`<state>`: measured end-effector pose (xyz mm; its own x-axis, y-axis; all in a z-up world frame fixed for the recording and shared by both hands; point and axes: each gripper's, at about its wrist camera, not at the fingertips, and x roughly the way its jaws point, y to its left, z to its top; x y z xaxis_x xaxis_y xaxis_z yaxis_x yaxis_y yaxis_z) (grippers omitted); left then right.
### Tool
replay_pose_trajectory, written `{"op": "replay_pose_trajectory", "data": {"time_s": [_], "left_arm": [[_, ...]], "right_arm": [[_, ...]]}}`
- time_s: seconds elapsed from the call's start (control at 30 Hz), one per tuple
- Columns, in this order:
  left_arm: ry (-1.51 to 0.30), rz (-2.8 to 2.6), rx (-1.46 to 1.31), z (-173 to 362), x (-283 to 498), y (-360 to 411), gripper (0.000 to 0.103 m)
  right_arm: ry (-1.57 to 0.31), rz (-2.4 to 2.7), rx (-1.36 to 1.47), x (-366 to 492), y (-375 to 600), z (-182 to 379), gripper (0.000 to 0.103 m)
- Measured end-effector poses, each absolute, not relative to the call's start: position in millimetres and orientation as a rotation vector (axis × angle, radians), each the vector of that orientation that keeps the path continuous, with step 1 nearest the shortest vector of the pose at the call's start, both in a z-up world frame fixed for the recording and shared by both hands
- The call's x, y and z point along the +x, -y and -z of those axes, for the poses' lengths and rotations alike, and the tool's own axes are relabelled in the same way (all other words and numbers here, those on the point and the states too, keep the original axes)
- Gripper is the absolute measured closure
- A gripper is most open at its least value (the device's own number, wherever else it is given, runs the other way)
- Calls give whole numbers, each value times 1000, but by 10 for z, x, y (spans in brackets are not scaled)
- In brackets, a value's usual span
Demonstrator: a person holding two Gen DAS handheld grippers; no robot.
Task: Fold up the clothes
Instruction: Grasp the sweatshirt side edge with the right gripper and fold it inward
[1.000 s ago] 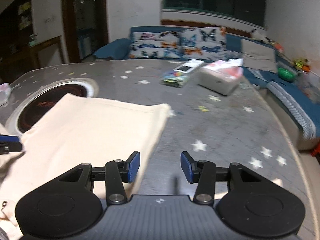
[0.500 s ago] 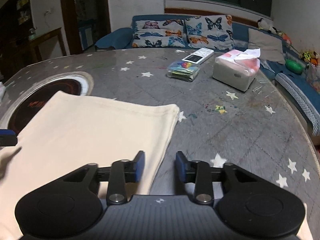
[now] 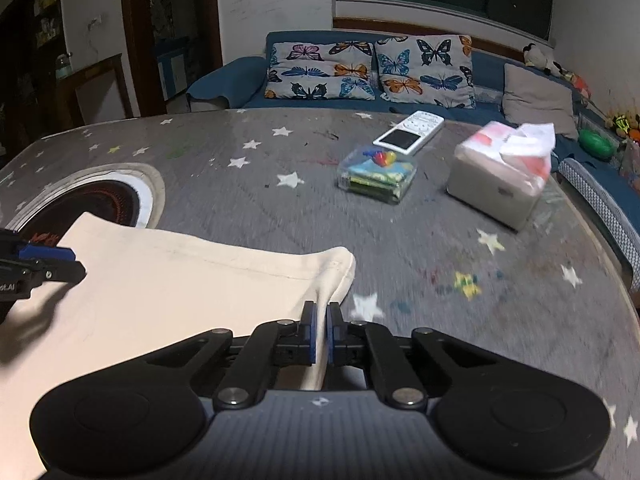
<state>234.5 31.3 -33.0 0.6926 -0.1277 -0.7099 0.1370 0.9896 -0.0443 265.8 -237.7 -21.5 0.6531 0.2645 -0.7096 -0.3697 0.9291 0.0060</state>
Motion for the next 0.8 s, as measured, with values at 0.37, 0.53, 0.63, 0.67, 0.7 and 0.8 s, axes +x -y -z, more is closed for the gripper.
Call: {"op": "replay_pose_trajectory", "data": {"time_s": [0.37, 0.53, 0.63, 0.67, 0.7, 0.8], "left_arm": [[-767, 99, 7, 290, 2538, -411, 77], [-734, 200, 21, 164, 2032, -177, 77], [-730, 272, 14, 138, 1687, -3, 76], [-729, 295, 13, 133, 1568, 60, 76], [-729, 312, 10, 130, 1471, 117, 76], [-728, 367, 5, 126, 1209, 311, 76]], "right_arm": [[-755, -382, -181, 2831, 2346, 100, 89], [-733, -376, -182, 2331, 2646, -105, 75], [-736, -344, -172, 1955, 2916, -146, 72], [-737, -325, -164, 1837, 3023, -156, 72], [-738, -306, -155, 1720, 3131, -165, 72], [-737, -217, -121, 1427, 3484, -159, 66]]}}
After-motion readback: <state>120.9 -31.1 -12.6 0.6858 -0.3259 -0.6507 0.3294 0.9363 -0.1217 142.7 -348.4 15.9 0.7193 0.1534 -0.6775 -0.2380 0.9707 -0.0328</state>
